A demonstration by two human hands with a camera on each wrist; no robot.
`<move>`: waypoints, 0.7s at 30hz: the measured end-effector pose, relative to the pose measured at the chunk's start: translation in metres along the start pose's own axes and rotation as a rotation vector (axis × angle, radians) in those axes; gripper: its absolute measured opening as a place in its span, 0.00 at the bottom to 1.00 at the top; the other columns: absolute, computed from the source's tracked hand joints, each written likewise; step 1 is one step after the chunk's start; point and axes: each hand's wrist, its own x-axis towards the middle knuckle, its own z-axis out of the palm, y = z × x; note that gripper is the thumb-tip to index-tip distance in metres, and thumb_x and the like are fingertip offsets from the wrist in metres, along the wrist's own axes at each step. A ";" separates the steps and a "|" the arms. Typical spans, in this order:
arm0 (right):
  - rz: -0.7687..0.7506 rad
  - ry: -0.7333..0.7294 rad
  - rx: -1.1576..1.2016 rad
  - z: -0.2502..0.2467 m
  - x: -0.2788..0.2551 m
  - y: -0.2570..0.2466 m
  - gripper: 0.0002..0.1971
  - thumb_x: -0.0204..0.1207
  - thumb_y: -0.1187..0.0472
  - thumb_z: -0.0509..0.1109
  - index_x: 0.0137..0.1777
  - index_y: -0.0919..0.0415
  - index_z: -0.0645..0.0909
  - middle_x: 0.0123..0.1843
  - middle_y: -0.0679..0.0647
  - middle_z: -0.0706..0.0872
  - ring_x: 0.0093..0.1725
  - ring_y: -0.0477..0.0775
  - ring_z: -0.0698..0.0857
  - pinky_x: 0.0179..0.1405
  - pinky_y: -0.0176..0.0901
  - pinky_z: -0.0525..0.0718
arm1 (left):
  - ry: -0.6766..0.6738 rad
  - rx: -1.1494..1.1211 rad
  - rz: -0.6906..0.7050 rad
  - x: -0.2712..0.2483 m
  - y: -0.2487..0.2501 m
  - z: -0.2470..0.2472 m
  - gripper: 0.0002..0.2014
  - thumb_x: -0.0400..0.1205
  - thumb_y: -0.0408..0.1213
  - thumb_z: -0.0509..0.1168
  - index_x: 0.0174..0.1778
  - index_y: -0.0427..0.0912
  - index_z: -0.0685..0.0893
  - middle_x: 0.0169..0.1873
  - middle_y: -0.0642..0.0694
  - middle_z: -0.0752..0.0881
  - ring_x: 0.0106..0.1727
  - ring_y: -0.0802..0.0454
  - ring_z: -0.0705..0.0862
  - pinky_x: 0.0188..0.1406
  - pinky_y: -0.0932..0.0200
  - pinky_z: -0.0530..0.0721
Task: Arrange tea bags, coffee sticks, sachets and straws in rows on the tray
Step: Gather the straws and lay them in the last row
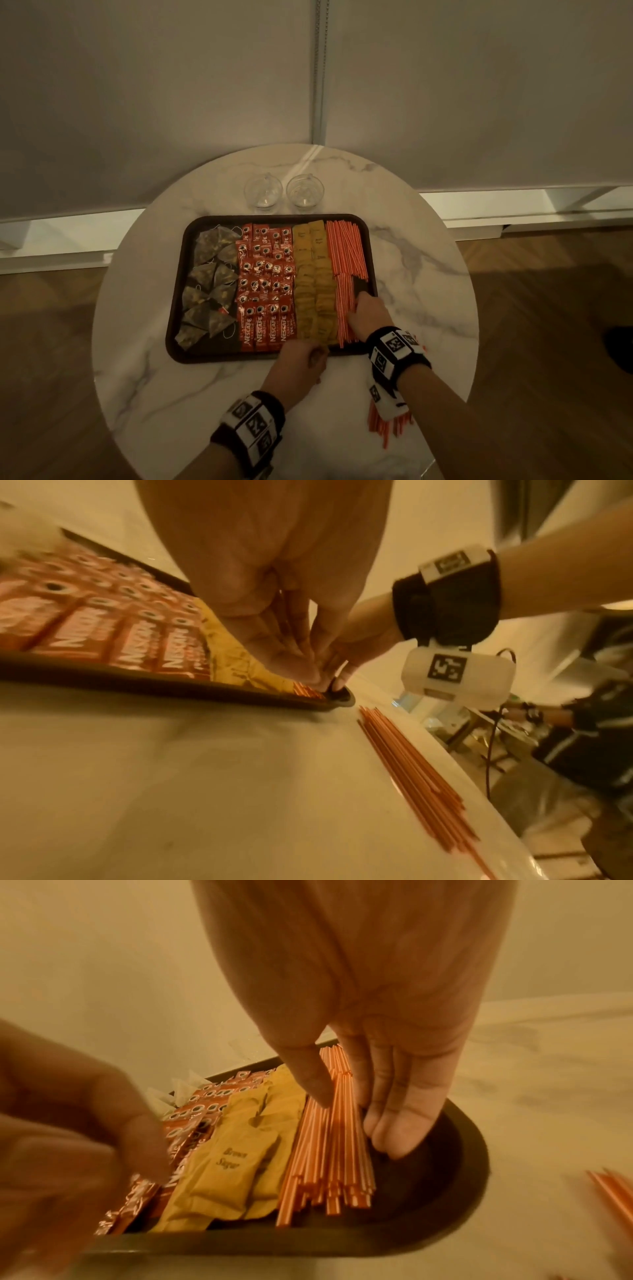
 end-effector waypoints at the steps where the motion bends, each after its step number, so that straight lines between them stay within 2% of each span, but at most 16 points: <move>1: -0.013 0.002 0.001 -0.002 -0.003 0.001 0.09 0.81 0.63 0.61 0.55 0.67 0.78 0.54 0.64 0.84 0.49 0.63 0.86 0.51 0.54 0.87 | -0.010 0.068 0.053 0.007 0.001 0.005 0.05 0.84 0.35 0.63 0.52 0.45 0.84 0.41 0.50 0.84 0.37 0.56 0.84 0.34 0.64 0.85; 3: -0.039 0.017 0.032 -0.008 -0.009 0.009 0.12 0.80 0.65 0.61 0.59 0.68 0.80 0.57 0.64 0.84 0.52 0.63 0.86 0.52 0.50 0.86 | -0.032 0.185 0.116 0.022 0.003 0.018 0.05 0.83 0.35 0.62 0.50 0.44 0.83 0.43 0.48 0.84 0.41 0.52 0.83 0.41 0.59 0.84; 5: -0.049 0.047 0.127 -0.020 -0.017 0.023 0.14 0.79 0.66 0.63 0.63 0.67 0.81 0.57 0.64 0.86 0.54 0.62 0.86 0.52 0.45 0.84 | -0.062 0.302 0.112 0.031 0.008 0.024 0.06 0.83 0.35 0.62 0.51 0.41 0.84 0.46 0.44 0.84 0.44 0.51 0.82 0.43 0.62 0.79; 8: -0.040 0.139 0.283 -0.038 -0.036 0.060 0.09 0.76 0.68 0.65 0.53 0.63 0.84 0.45 0.60 0.88 0.44 0.58 0.86 0.41 0.38 0.82 | -0.103 0.389 0.119 0.039 0.013 0.026 0.07 0.84 0.36 0.62 0.49 0.39 0.84 0.45 0.42 0.86 0.43 0.48 0.85 0.43 0.59 0.83; 9: -0.019 0.164 0.313 -0.042 -0.044 0.076 0.07 0.76 0.68 0.65 0.49 0.62 0.84 0.41 0.59 0.88 0.41 0.57 0.86 0.39 0.38 0.82 | -0.108 0.398 0.121 0.041 0.013 0.026 0.06 0.83 0.36 0.63 0.48 0.39 0.84 0.44 0.42 0.87 0.42 0.47 0.86 0.42 0.57 0.85; 11: 0.034 0.184 0.341 -0.042 -0.058 0.111 0.06 0.77 0.67 0.66 0.43 0.63 0.85 0.38 0.58 0.88 0.37 0.57 0.86 0.40 0.47 0.86 | -0.109 0.402 0.103 0.044 0.012 0.026 0.04 0.82 0.35 0.65 0.44 0.41 0.84 0.40 0.43 0.87 0.39 0.48 0.85 0.39 0.55 0.86; 13: 0.104 0.134 0.345 -0.032 -0.074 0.143 0.09 0.81 0.65 0.65 0.42 0.64 0.85 0.36 0.59 0.89 0.34 0.56 0.86 0.39 0.49 0.88 | -0.093 0.385 0.082 0.046 0.010 0.026 0.04 0.80 0.36 0.68 0.40 0.44 0.82 0.37 0.45 0.85 0.35 0.50 0.84 0.38 0.54 0.87; 16: 0.201 0.042 0.366 -0.012 -0.097 0.180 0.10 0.82 0.68 0.62 0.44 0.61 0.84 0.37 0.57 0.88 0.33 0.52 0.85 0.33 0.38 0.85 | -0.055 0.358 0.049 0.050 0.010 0.030 0.06 0.79 0.38 0.70 0.36 0.47 0.82 0.35 0.47 0.85 0.34 0.51 0.85 0.36 0.55 0.87; 19: 0.209 -0.009 0.397 0.002 -0.117 0.197 0.10 0.81 0.70 0.62 0.45 0.58 0.84 0.39 0.55 0.88 0.35 0.49 0.85 0.32 0.34 0.83 | 0.026 0.334 0.013 0.053 0.010 0.034 0.08 0.81 0.37 0.68 0.35 0.47 0.83 0.35 0.46 0.86 0.32 0.52 0.84 0.36 0.55 0.87; 21: 0.187 -0.026 0.407 0.006 -0.124 0.201 0.10 0.80 0.71 0.63 0.46 0.59 0.83 0.40 0.54 0.88 0.36 0.48 0.85 0.33 0.32 0.82 | 0.126 0.301 0.007 0.051 0.011 0.035 0.09 0.81 0.38 0.68 0.35 0.47 0.82 0.33 0.46 0.85 0.30 0.52 0.83 0.34 0.53 0.88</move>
